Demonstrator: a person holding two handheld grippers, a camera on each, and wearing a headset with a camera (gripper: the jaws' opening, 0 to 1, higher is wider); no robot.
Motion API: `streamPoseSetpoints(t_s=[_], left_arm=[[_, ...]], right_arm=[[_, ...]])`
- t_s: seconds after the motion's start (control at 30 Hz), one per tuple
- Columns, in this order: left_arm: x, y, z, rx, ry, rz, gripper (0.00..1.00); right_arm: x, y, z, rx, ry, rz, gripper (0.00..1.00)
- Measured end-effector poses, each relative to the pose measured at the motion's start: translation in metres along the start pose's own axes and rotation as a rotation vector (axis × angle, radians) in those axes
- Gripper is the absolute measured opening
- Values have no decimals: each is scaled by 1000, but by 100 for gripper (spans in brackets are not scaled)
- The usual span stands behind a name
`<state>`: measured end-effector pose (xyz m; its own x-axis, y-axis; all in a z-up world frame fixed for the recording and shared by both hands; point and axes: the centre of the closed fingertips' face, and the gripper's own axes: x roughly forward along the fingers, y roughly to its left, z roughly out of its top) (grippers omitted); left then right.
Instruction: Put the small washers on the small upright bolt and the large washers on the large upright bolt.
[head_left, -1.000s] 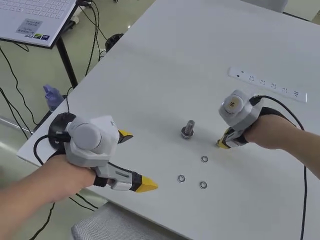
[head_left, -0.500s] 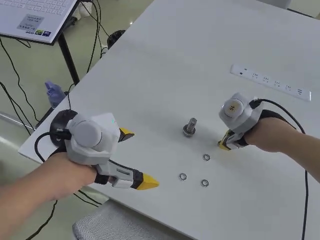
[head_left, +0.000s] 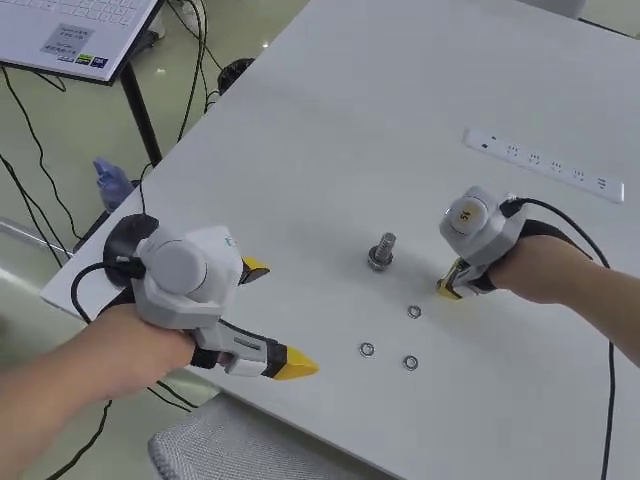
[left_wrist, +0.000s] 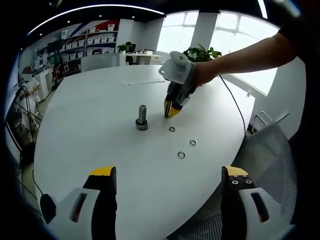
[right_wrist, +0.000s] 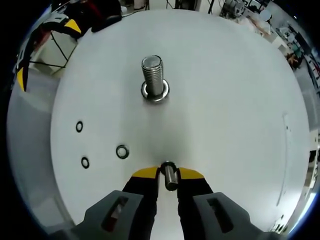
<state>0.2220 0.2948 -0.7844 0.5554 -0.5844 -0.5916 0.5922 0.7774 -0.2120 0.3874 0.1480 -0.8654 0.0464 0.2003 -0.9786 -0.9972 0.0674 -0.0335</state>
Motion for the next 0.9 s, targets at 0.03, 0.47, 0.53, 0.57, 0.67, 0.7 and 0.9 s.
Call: streamPoseSetpoints(t_s=[0.03, 0.47, 0.53, 0.57, 0.67, 0.7, 0.9], left_arm=[[0, 0, 0, 0, -1, 0, 86], [-4, 2, 3, -10, -11, 9, 86], [-4, 2, 2, -7, -9, 10, 86], [-4, 2, 2, -4, -7, 10, 86], [-4, 2, 2, 5, -3, 8, 86], [-5, 3, 3, 5, -5, 8, 86], [-3, 6, 9, 28, -13, 1, 87]], right_arm=[[0, -1, 0, -2, 0, -1, 14], [-1, -3, 2, 15, -10, 8, 23], [-1, -3, 3, 13, -12, 8, 24], [-2, -3, 3, 12, -12, 8, 25], [-5, -3, 3, 13, -13, 6, 25], [-7, -3, 3, 13, -14, 5, 25], [-17, -5, 3, 33, -30, -3, 26]])
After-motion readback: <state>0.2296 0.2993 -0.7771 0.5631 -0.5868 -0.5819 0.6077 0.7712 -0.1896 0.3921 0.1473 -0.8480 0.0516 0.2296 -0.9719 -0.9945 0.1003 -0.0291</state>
